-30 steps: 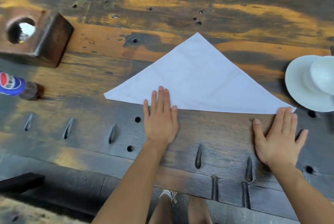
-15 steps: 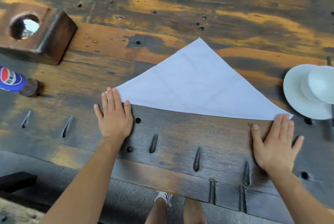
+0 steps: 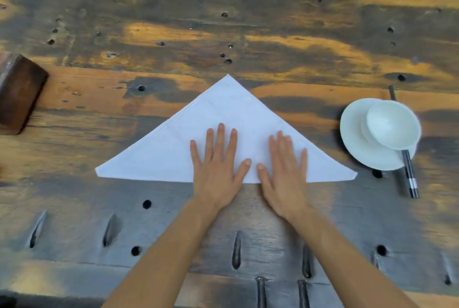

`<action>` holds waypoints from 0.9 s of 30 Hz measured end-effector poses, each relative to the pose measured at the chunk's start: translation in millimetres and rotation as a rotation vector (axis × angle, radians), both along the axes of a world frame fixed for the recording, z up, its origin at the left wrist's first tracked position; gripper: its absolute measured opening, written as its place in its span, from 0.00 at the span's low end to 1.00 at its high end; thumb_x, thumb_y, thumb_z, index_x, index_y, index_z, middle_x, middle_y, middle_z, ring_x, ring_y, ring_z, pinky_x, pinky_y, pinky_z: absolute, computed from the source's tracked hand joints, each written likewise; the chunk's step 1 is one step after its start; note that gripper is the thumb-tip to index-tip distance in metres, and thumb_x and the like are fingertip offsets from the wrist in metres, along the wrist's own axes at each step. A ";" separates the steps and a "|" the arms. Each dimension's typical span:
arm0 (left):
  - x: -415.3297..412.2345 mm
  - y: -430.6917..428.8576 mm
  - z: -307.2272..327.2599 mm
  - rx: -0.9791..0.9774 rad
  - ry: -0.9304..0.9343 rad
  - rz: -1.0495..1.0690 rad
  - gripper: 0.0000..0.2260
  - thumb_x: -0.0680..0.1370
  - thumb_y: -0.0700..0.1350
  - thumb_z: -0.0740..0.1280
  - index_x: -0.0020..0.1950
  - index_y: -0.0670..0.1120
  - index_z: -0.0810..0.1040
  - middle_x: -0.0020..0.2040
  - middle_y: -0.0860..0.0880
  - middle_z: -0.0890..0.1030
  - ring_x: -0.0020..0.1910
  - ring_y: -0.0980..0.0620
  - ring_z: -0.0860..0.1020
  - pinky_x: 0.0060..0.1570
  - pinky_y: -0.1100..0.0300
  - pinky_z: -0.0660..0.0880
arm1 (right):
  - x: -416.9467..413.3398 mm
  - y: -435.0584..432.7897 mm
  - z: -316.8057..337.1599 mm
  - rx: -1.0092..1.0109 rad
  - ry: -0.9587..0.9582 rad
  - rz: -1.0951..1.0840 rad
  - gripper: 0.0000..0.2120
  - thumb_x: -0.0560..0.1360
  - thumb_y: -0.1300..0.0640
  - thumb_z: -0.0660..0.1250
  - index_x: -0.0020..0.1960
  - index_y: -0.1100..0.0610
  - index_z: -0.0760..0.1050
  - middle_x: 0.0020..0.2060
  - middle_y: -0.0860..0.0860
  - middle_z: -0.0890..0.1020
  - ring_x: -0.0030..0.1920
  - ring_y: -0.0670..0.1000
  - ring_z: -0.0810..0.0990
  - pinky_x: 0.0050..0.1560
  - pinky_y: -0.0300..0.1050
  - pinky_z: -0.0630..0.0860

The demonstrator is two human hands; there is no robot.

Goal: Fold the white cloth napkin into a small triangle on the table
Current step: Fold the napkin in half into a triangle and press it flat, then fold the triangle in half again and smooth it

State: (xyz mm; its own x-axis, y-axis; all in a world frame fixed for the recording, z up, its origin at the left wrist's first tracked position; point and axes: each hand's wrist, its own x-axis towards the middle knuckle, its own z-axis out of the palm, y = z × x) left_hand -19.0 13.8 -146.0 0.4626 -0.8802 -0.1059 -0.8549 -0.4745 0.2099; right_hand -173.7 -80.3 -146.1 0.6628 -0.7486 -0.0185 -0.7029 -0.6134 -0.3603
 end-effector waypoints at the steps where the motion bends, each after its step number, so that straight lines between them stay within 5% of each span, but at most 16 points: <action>1: 1.9 -6.7 -5.5 0.020 -0.010 -0.019 0.32 0.83 0.64 0.47 0.84 0.50 0.55 0.84 0.44 0.54 0.83 0.40 0.54 0.76 0.28 0.52 | 13.0 -3.4 -3.1 -0.008 0.015 0.054 0.30 0.84 0.44 0.48 0.82 0.56 0.53 0.82 0.54 0.52 0.82 0.54 0.48 0.78 0.65 0.42; 13: 71.0 -68.2 -16.3 0.098 0.010 0.001 0.32 0.80 0.66 0.36 0.84 0.58 0.41 0.85 0.51 0.41 0.84 0.44 0.42 0.78 0.35 0.40 | 36.2 -9.1 -12.3 -0.060 0.183 0.140 0.30 0.84 0.42 0.43 0.82 0.56 0.55 0.82 0.55 0.53 0.82 0.56 0.51 0.78 0.66 0.47; 20: 76.4 -73.9 -20.5 0.057 -0.031 0.020 0.30 0.83 0.66 0.41 0.84 0.59 0.42 0.85 0.52 0.40 0.84 0.46 0.40 0.79 0.38 0.37 | 38.6 -5.8 -9.8 -0.020 0.220 0.128 0.31 0.85 0.42 0.43 0.82 0.57 0.54 0.82 0.56 0.53 0.82 0.57 0.50 0.77 0.67 0.48; 27: 111.6 -109.2 -16.9 0.055 -0.075 -0.314 0.30 0.83 0.66 0.44 0.84 0.60 0.46 0.85 0.51 0.45 0.84 0.45 0.44 0.79 0.36 0.42 | 40.9 8.6 -9.2 0.022 0.251 0.107 0.35 0.83 0.36 0.48 0.83 0.56 0.50 0.82 0.58 0.50 0.82 0.59 0.48 0.77 0.68 0.49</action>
State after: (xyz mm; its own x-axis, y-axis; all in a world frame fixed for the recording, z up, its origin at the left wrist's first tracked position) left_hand 92.6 -95.5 -162.9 0.1775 -0.9751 -0.1326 -0.9734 -0.1937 0.1219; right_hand -132.8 -71.7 -155.4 0.7108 -0.6721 -0.2077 -0.7034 -0.6831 -0.1967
